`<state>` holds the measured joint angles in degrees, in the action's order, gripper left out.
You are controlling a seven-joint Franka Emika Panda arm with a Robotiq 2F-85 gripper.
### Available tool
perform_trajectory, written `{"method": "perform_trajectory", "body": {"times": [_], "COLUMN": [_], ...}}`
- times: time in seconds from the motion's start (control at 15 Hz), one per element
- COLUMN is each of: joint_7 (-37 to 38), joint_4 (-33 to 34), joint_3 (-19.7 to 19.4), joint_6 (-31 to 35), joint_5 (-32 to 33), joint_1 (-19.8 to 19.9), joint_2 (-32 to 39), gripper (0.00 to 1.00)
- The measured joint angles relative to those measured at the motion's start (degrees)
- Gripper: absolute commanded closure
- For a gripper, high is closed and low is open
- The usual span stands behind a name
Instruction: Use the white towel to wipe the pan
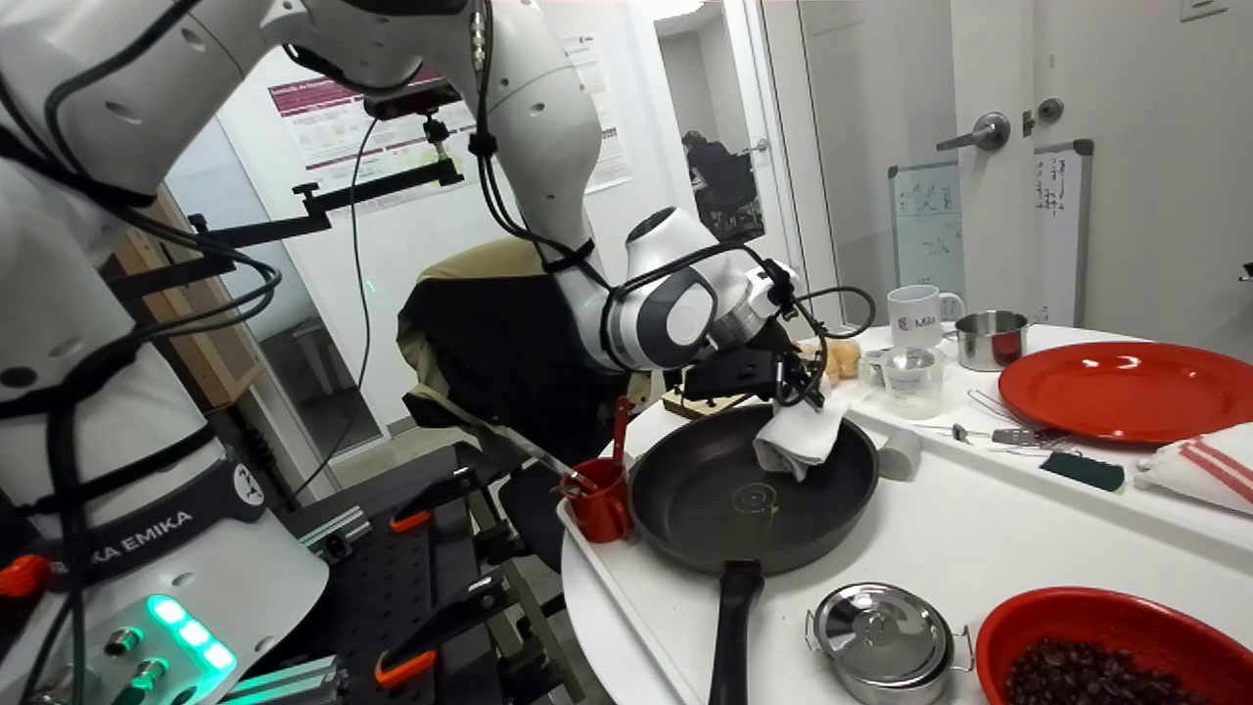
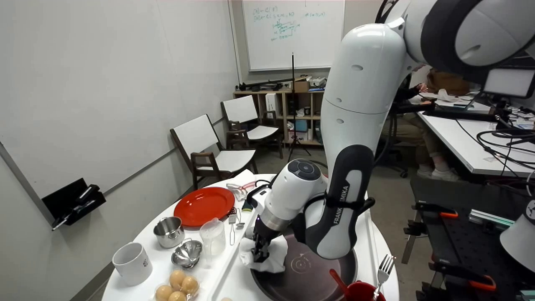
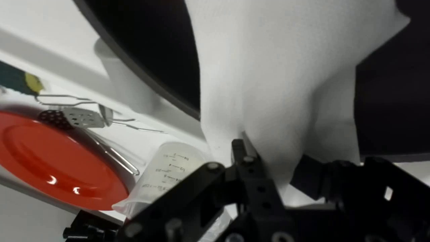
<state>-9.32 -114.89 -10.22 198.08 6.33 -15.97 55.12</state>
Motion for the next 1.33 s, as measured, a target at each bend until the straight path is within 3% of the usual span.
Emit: {"method": "perform_trajectory", "body": {"times": [0.27,0.67,1.0,1.33], "joint_7": [0.06,0.96,1.2,1.09], "joint_4": [0.17,-2.56,-5.61,-8.77], "joint_3": [10.02,28.13,35.89,41.29], "joint_6": [0.01,-0.32,-0.88,-8.39], "joint_5": [2.57,11.11,14.54,15.84], "joint_1": [10.21,29.65,39.43,47.56], "joint_2": [-0.44,1.64,4.61,5.33], "gripper": [0.96,0.96,0.96,0.96]}}
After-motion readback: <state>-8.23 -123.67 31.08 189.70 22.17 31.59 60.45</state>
